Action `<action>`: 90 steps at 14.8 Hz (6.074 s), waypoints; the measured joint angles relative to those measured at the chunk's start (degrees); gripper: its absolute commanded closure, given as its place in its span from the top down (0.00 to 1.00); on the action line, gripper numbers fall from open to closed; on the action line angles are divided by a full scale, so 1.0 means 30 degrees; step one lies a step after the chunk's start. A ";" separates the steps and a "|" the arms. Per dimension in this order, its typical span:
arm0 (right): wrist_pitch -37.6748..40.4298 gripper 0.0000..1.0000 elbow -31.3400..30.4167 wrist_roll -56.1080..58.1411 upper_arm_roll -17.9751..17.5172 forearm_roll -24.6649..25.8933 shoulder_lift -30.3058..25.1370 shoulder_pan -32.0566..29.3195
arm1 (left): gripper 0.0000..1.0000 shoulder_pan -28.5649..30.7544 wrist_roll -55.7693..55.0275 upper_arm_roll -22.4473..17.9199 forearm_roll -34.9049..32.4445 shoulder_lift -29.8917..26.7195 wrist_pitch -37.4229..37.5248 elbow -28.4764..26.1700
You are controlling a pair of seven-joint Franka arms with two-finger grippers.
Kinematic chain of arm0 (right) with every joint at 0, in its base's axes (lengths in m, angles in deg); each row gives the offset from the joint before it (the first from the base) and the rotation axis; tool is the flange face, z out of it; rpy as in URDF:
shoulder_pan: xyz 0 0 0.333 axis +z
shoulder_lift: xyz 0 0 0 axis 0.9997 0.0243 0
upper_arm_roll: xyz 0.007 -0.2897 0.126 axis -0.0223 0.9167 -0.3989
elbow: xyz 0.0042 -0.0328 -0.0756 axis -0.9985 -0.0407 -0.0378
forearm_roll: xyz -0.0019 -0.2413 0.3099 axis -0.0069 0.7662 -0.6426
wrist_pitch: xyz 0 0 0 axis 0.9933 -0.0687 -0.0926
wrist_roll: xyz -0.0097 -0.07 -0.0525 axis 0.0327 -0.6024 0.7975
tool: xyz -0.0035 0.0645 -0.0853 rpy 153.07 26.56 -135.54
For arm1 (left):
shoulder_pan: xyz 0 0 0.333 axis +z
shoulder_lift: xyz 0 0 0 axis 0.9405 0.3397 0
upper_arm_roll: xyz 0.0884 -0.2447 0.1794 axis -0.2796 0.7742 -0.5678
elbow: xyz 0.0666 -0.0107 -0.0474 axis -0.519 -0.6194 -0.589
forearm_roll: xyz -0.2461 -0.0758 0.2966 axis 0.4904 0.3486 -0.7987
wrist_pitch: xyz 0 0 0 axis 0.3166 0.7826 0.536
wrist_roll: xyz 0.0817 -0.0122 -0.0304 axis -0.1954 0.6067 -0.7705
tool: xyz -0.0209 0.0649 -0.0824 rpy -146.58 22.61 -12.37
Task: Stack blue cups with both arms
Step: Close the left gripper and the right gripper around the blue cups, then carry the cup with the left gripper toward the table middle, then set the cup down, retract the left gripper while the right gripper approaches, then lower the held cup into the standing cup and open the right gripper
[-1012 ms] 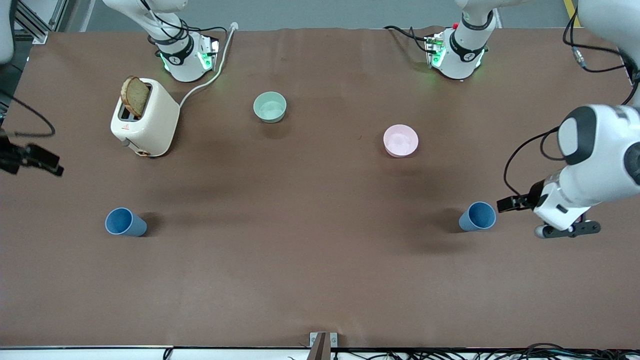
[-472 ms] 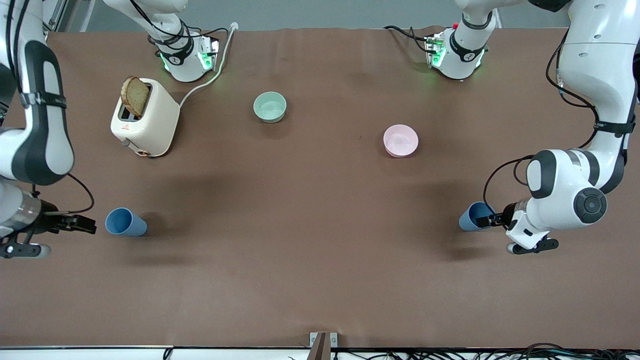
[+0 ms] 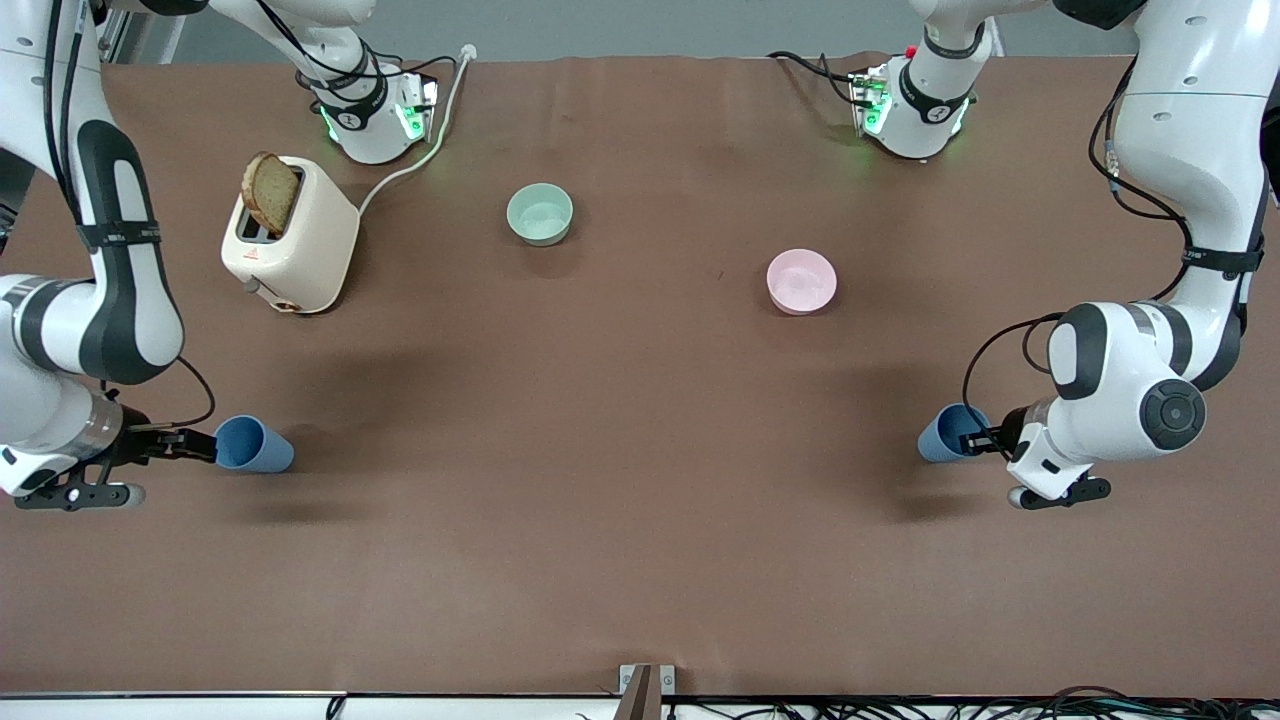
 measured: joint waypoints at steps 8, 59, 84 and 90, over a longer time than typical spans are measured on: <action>-0.0977 0.81 -0.1058 0.0033 0.0001 -0.0012 0.0698 -0.0037 | 0.00 -0.0030 -0.0001 0.0471 0.0054 -0.0723 0.2581 0.1174; 0.4299 0.01 0.3502 -2.4743 -1.0296 0.0717 -0.0587 0.9155 | 1.00 -0.0796 -0.7129 0.4027 -0.1356 -0.7546 1.1358 0.7052; 0.3515 0.02 0.3226 -2.5397 -1.0284 0.2912 0.1734 0.9982 | 1.00 -0.2221 0.1098 -0.0861 0.0097 -1.2994 1.0693 0.1812; 0.3172 0.02 0.3247 -2.5437 -1.0231 0.3429 0.1995 0.9907 | 1.00 -0.2650 0.1128 -0.1011 0.0096 -1.2715 1.0597 0.2012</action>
